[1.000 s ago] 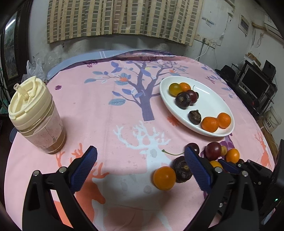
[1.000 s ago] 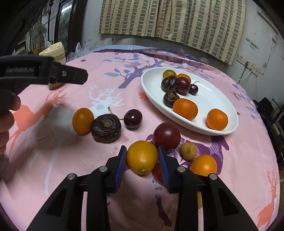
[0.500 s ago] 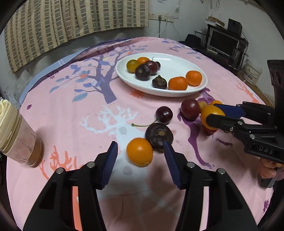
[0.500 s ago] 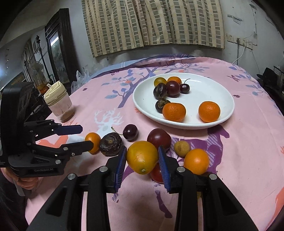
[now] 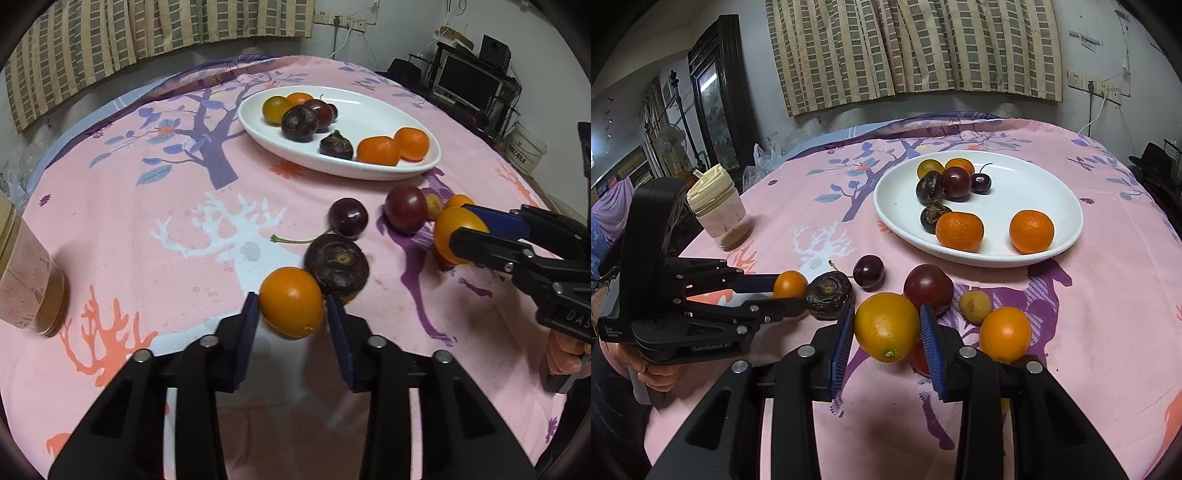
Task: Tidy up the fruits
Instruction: 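Release the yellow tomato onto the plate with the right tool while the left releases the orange tomato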
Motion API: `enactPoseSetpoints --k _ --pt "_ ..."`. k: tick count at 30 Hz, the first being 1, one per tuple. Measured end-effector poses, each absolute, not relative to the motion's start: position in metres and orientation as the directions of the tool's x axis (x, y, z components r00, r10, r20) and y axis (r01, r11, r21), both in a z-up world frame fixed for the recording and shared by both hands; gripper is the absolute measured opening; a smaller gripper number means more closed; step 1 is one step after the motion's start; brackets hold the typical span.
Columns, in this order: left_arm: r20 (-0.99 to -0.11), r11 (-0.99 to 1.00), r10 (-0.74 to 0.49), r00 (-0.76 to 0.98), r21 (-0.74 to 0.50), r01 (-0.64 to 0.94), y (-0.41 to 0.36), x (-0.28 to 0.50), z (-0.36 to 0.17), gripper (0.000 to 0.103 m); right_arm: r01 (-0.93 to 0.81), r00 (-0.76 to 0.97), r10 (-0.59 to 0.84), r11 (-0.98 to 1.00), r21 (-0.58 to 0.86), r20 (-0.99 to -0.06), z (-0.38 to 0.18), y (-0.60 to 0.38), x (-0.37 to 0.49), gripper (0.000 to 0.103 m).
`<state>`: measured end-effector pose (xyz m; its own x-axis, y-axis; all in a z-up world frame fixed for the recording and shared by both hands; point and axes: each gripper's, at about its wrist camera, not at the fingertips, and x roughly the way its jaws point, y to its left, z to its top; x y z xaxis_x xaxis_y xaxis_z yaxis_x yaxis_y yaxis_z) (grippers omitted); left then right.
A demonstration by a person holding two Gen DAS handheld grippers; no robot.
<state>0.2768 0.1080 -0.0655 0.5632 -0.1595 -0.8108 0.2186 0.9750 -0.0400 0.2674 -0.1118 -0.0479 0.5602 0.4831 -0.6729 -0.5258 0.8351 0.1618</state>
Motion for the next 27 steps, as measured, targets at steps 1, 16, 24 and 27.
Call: enactPoseSetpoints --k 1,16,24,27 --pt "-0.810 0.975 -0.160 0.564 -0.040 0.218 0.108 0.277 -0.065 0.035 -0.526 0.559 0.484 0.835 0.163 -0.673 -0.048 -0.112 0.267 0.037" --pt "-0.726 0.978 -0.196 0.659 -0.100 0.181 0.102 0.275 -0.022 0.034 -0.484 0.632 0.529 0.840 0.244 -0.566 -0.020 -0.138 0.288 0.037" --pt "-0.704 0.985 -0.174 0.688 -0.127 0.119 0.066 0.369 -0.008 0.034 -0.356 0.707 0.407 0.911 0.206 -0.578 -0.021 -0.151 0.363 0.037" --pt "-0.737 0.990 -0.144 0.661 -0.110 0.092 0.059 0.394 -0.021 0.034 -0.336 0.694 0.394 0.918 0.213 -0.603 -0.031 -0.155 0.382 0.037"
